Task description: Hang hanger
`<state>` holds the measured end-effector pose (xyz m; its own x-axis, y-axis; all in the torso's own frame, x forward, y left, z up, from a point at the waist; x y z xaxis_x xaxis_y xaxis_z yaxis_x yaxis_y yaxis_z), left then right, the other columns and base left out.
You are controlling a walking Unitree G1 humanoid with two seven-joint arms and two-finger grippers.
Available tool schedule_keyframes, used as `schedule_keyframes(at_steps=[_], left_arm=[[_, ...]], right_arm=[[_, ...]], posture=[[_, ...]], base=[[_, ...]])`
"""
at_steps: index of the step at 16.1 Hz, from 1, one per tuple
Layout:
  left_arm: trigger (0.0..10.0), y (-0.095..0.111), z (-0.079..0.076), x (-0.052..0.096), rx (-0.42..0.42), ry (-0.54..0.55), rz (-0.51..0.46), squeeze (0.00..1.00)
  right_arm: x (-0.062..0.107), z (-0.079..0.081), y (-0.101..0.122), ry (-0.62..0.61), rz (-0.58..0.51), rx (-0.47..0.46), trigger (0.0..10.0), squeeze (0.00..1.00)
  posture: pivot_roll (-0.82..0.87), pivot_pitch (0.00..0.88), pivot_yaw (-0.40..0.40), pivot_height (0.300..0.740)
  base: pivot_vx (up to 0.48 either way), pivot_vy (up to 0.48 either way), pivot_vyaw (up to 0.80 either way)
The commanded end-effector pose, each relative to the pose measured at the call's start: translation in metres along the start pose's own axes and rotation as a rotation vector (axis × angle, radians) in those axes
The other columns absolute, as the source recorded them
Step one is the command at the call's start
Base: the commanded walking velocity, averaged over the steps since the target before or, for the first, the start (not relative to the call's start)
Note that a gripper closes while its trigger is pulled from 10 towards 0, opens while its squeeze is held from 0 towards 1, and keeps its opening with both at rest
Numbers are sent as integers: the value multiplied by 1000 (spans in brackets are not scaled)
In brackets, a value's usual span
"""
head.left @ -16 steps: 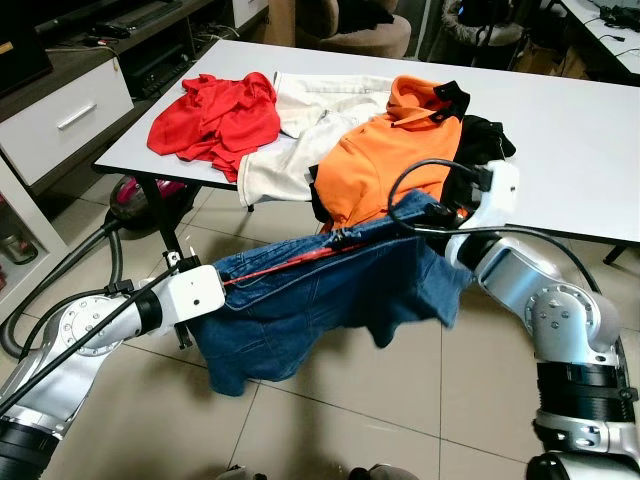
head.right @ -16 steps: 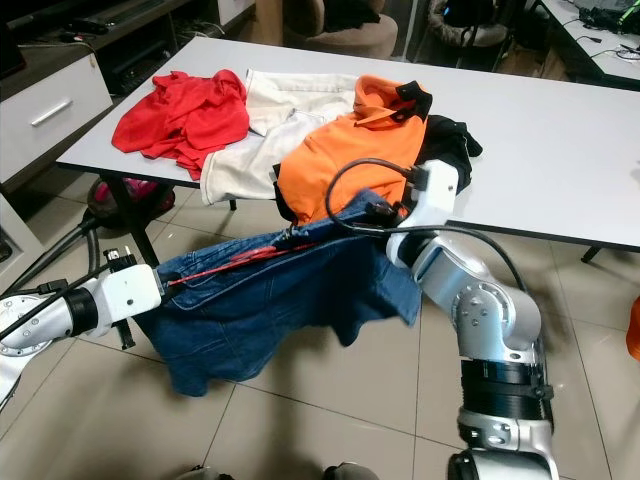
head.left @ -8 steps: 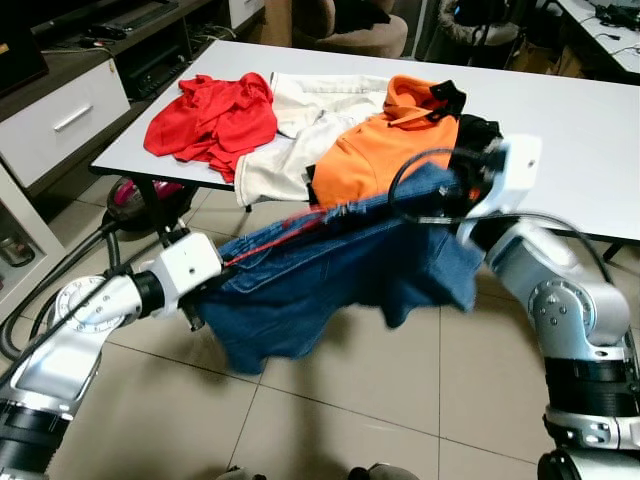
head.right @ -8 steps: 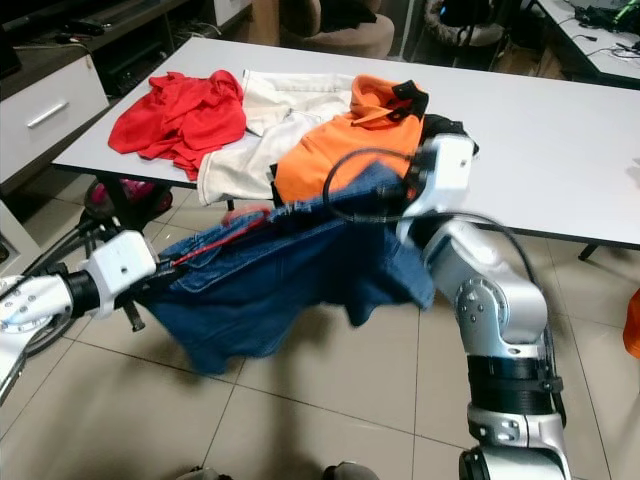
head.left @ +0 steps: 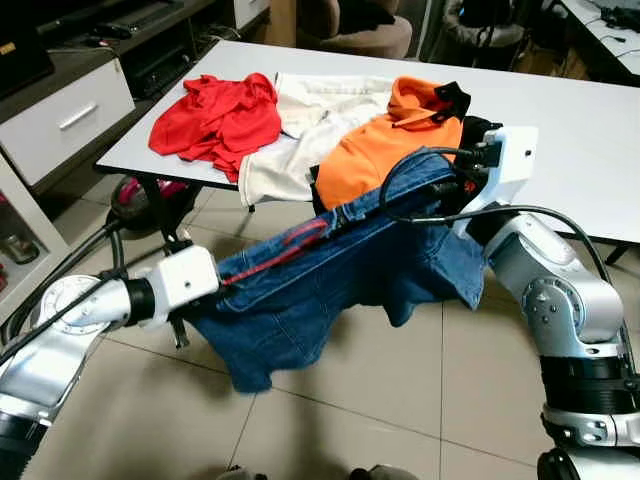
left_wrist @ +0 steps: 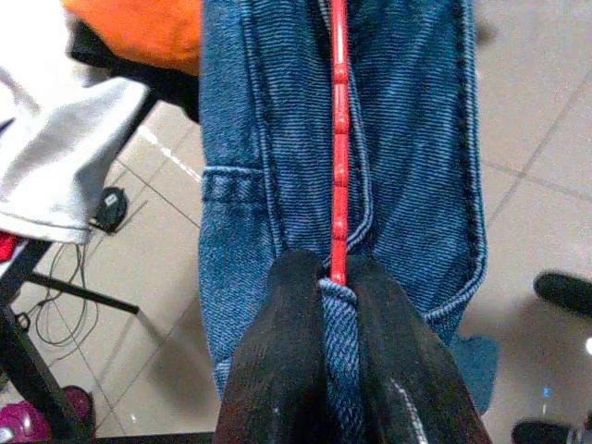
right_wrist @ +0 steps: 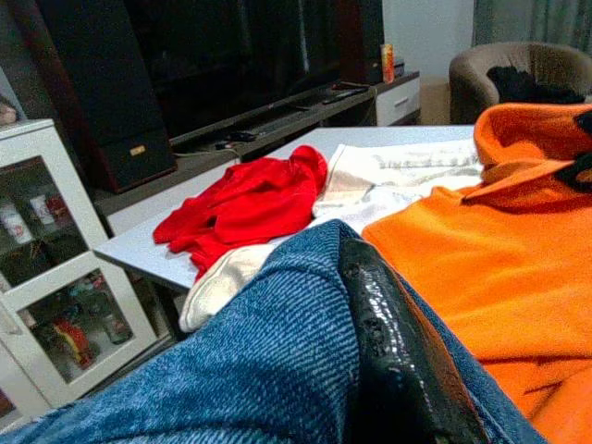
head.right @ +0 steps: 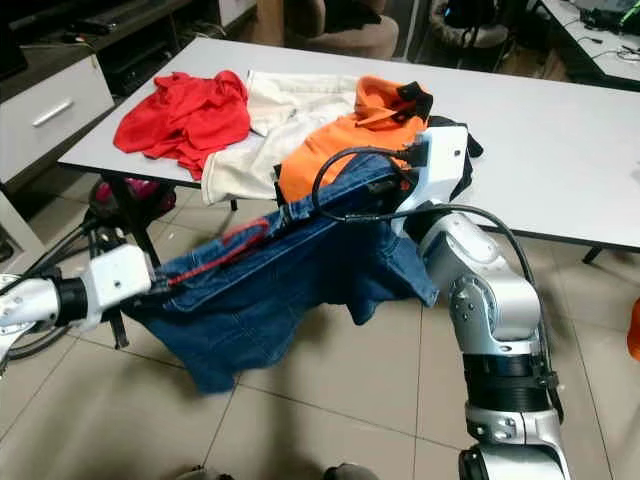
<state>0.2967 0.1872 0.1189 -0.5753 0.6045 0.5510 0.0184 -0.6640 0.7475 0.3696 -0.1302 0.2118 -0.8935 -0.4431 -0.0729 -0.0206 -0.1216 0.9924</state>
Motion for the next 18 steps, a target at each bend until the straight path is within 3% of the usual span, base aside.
schedule_keyframes(at_steps=[1,4,7,10,15,18], left_arm=[[0,-13,-3,2,1,-9,68,0],[0,-8,3,-5,66,44,32,0],[0,-14,1,-14,79,48,46,0],[0,-2,28,-7,232,172,-65,0],[0,-5,36,4,310,205,-108,0],[0,22,50,12,400,227,-270,0]], right_arm=[[1,-5,20,-21,-58,10,0,0],[1,4,9,-25,-38,-68,0,0],[0,10,18,-34,-73,-110,0,0],[6,8,19,-61,-62,-118,0,0],[8,8,29,-66,-67,-105,0,0],[15,20,-2,-28,21,-80,0,0]], posture=[[-154,0,-12,740],[-153,0,-4,740],[-168,0,14,740],[-171,0,17,740],[-173,0,7,740],[-163,0,-1,740]], base=[[0,0,0],[0,0,0],[0,0,0],[0,0,0],[0,0,0],[0,0,0]])
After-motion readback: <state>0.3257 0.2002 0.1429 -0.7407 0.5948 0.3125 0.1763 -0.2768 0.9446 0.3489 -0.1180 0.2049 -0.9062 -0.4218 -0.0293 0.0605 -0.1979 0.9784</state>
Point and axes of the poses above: a point about 5 cm out from each wrist's last joint towards the gripper, its own x axis pointing back from the gripper into the wrist, its own y axis along the axis of the wrist's last joint, z = x × y, the point moved 5 cm from there along -x, pointing out of the wrist towards the gripper, and after that the axes turned 7 degrees about x, right-handed, at the moved point
